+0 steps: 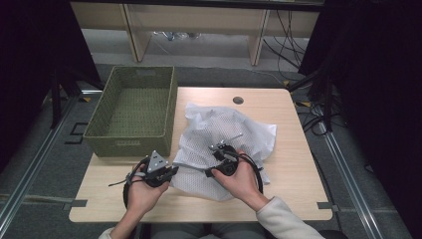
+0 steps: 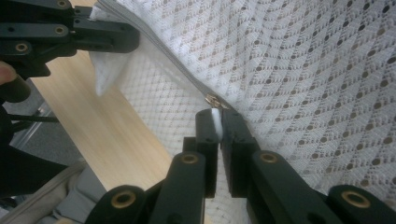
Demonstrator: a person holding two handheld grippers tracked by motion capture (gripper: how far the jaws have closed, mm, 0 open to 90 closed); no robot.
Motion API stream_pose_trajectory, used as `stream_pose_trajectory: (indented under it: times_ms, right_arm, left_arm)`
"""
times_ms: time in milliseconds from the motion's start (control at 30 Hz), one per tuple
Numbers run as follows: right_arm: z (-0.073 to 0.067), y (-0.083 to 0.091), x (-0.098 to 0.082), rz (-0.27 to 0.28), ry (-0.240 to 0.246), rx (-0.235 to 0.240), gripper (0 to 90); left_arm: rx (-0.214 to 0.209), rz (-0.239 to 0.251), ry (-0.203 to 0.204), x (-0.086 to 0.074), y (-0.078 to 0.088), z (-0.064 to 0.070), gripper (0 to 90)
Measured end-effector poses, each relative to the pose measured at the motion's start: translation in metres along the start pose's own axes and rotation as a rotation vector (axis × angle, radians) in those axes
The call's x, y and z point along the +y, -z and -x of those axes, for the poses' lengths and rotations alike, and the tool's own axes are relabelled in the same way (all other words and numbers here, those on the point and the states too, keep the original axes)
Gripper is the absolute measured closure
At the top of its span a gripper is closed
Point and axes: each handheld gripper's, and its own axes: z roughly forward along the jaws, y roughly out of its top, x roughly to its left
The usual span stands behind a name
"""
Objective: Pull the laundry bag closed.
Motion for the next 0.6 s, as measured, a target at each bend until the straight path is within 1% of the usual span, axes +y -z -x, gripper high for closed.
stream_pose_trajectory:
  times_ms: [33,67,100,167,200,233,267,300,333,367,400,433,500,533,567,600]
  right_arm:
    - [0.0005,-0.0002,-0.0001,0.002,-0.001,0.0,87.1]
    - [0.0011,-0.0002,-0.0001,0.01,0.014,-0.002,87.1]
    - [0.0003,-0.0001,0.0,0.001,0.003,-0.002,87.1]
    - [0.0001,0.0005,-0.0001,0.001,0.001,-0.002,87.1]
    - [0.0006,0.0013,-0.0004,0.007,0.0,-0.004,87.1]
    - [0.0015,0.0014,-0.0005,0.007,-0.001,0.002,87.1]
    - [0.0011,0.0022,-0.0009,0.005,-0.018,-0.004,87.1]
    - [0.0017,0.0021,-0.001,0.0,-0.019,-0.009,87.1]
    - [0.0017,0.0021,-0.001,0.0,-0.019,-0.009,87.1]
    - [0.0028,0.0022,-0.0015,0.007,0.003,0.0,87.1]
    - [0.0021,0.0028,-0.0018,0.008,-0.001,-0.003,87.1]
    - [0.0018,0.0034,-0.0019,0.009,0.001,-0.002,87.1]
    - [0.002,0.0044,-0.0024,0.008,-0.002,-0.001,87.1]
    - [0.0026,0.0046,-0.0032,0.01,-0.005,-0.002,87.1]
    - [0.0026,0.0054,-0.0038,0.004,-0.018,-0.005,87.1]
    - [0.0033,0.0054,-0.0042,0.008,-0.005,-0.007,87.1]
  left_arm:
    - [-0.004,0.003,0.004,0.0,0.0,0.0,88.7]
    - [-0.007,0.004,0.002,0.0,0.0002,-0.0007,88.7]
    - [0.0,0.017,0.005,-0.0004,-0.0003,-0.0007,88.7]
    - [0.003,0.015,0.006,-0.0003,0.0001,-0.0009,88.7]
    - [0.009,0.005,0.003,-0.0001,0.001,-0.0014,88.7]
    - [0.002,0.01,0.001,-0.0004,0.0006,-0.0011,88.7]
    - [0.004,0.009,-0.007,-0.0002,0.0006,-0.0012,88.7]
    - [0.003,0.008,-0.015,-0.0001,0.0006,-0.0017,88.7]
    - [0.003,0.008,-0.015,-0.0001,0.0006,-0.0017,88.7]
    - [0.004,0.006,-0.014,-0.0001,0.0009,-0.0016,88.7]
    - [0.0,0.01,-0.004,-0.0003,0.0004,-0.0009,88.7]
    - [0.008,0.0,-0.009,-0.0003,0.0007,-0.0013,88.7]
    - [0.007,0.002,-0.014,-0.0004,0.0008,-0.0014,88.7]
    - [-0.003,0.01,-0.003,-0.0007,0.0002,-0.0009,88.7]
    - [-0.002,0.009,0.002,-0.0009,-0.0001,-0.0006,88.7]
    - [-0.005,0.009,0.001,-0.0009,-0.0003,-0.0007,88.7]
